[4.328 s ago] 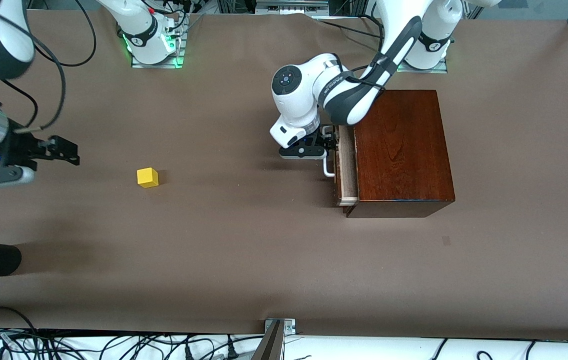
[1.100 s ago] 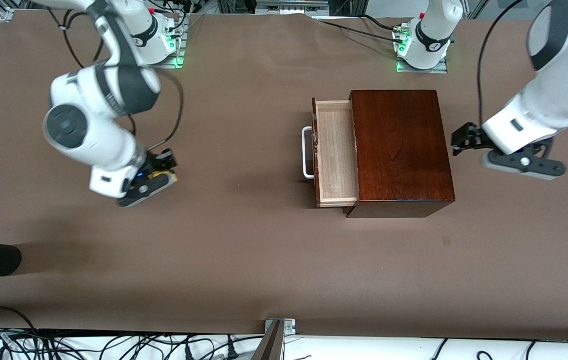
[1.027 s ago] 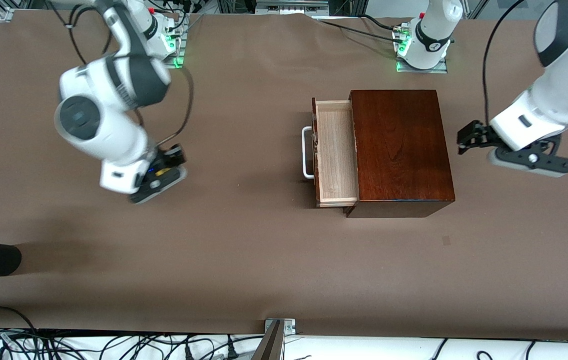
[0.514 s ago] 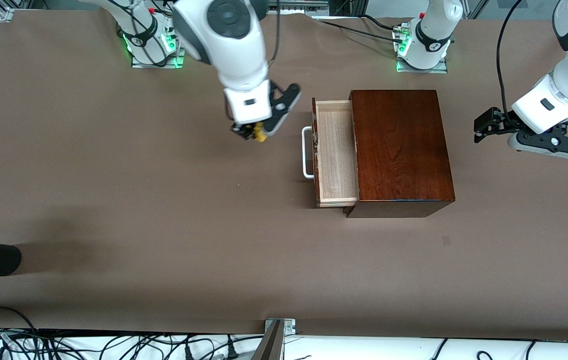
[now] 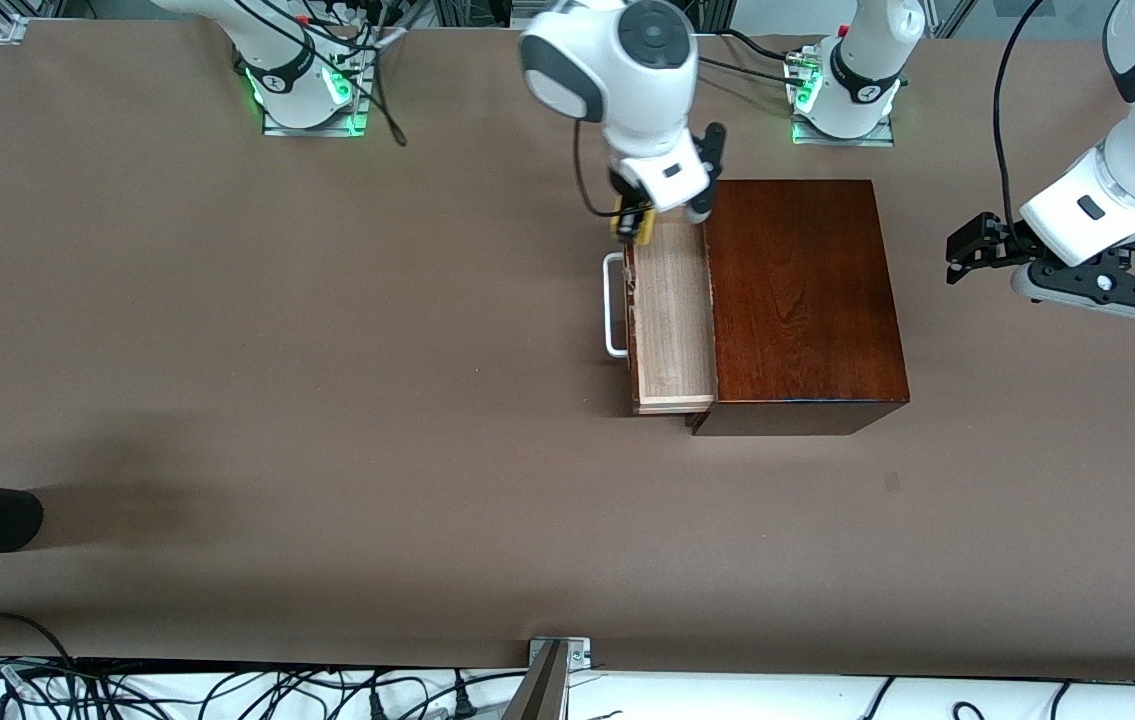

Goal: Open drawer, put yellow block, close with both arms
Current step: 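Carry the yellow cube with the right gripper over the open drawer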

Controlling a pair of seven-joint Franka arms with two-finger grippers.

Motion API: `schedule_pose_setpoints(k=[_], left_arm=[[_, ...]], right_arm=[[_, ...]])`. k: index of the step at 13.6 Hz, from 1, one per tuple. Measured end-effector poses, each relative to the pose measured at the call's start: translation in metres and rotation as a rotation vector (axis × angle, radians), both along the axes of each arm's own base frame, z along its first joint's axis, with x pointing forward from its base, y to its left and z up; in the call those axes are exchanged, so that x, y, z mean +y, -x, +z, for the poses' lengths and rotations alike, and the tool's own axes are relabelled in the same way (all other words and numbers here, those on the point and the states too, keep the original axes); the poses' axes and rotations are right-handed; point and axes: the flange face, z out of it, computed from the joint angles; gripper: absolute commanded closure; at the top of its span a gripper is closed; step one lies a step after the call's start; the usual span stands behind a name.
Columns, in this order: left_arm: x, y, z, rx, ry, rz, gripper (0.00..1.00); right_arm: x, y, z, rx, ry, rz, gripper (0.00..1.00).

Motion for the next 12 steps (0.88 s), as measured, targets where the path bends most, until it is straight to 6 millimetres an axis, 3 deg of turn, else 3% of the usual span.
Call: schedule_pose_setpoints(k=[4, 12], left_arm=[[0.003, 0.000, -0.001, 0.006, 0.000, 0.003, 0.00], [-0.001, 0.002, -0.002, 0.023, -0.002, -0.004, 0.00]], right_arm=[[0.023, 0.024, -0.012, -0.017, -0.006, 0.084, 1.00], [0.025, 0.005, -0.047, -0.097, 0.012, 0.262, 1.00]])
